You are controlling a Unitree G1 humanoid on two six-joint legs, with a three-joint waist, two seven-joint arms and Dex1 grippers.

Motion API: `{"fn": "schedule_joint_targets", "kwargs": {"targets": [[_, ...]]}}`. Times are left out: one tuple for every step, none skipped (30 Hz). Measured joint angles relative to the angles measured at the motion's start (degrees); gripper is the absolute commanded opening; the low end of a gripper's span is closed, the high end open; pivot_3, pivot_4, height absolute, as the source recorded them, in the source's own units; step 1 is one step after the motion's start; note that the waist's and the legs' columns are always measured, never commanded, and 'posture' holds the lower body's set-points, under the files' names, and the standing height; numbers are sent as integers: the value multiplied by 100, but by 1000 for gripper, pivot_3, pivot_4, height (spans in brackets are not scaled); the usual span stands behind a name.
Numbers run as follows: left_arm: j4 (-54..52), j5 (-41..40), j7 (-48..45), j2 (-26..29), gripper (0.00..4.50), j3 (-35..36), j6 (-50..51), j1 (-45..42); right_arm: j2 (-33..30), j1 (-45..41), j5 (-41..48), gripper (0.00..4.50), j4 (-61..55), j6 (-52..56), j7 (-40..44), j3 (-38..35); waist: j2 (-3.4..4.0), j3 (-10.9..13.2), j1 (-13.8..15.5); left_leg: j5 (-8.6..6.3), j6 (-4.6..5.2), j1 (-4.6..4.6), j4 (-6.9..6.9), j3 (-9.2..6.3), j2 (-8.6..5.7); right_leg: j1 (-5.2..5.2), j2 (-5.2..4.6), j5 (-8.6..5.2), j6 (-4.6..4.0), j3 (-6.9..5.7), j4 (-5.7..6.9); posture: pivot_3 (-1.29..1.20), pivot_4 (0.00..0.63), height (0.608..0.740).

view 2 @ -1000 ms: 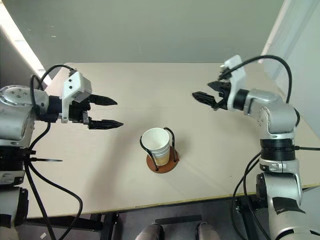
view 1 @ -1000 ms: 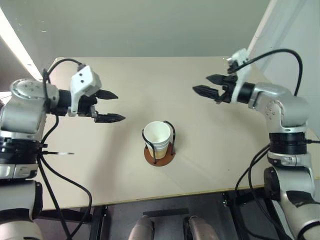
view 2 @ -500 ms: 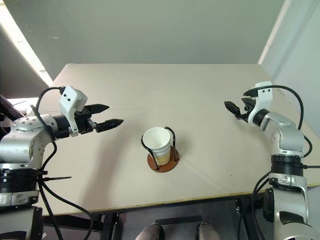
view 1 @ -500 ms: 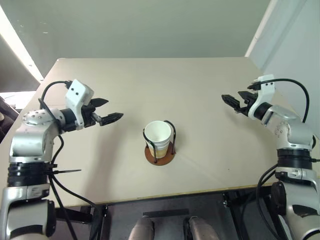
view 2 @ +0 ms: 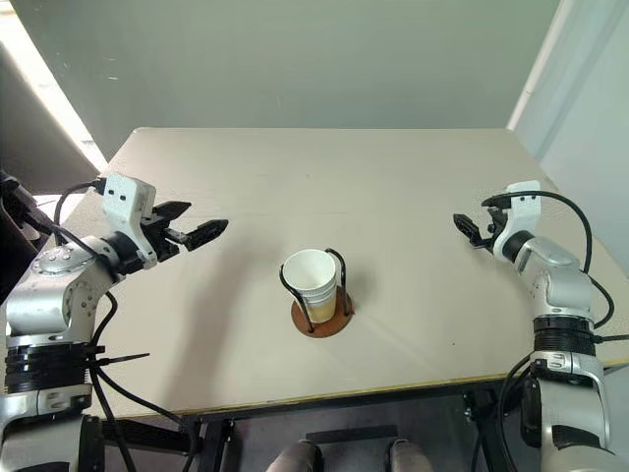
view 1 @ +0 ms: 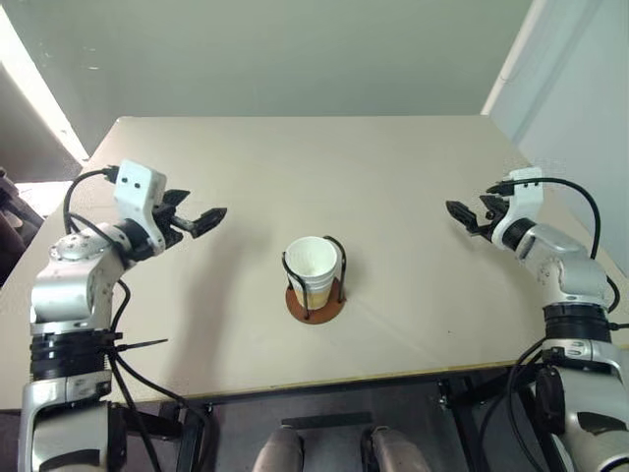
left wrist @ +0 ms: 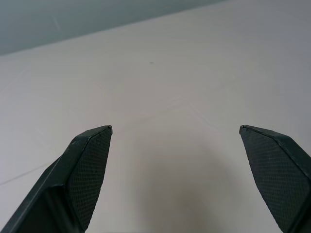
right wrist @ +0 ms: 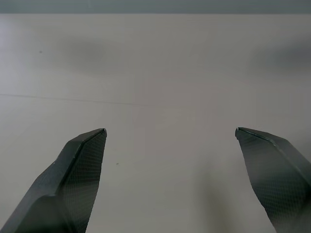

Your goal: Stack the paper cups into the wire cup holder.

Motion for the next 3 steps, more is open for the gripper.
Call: {"fn": "schedule_joint_targets", "kwargs": {"targets": [[-3,0,24,0,4500,0,-3,-23,1,-46,4,4402,30,3,-34,-1,0,0,0,0,0,1,-2,1,0,0,0,0,0,0,0,0,150,740],[-9,-1,54,-8,4500,-4,-5,-29,1,-83,5,4402,40,1,-78,-3,0,0,0,0,0,3,-7,2,0,0,0,0,0,1,-1,0,150,740],[-11,0,107,-30,4500,-5,-7,-29,1,-103,5,4402,52,-12,-125,-9,0,0,-1,0,0,5,-9,3,0,0,0,0,0,2,-2,0,150,740]]}}
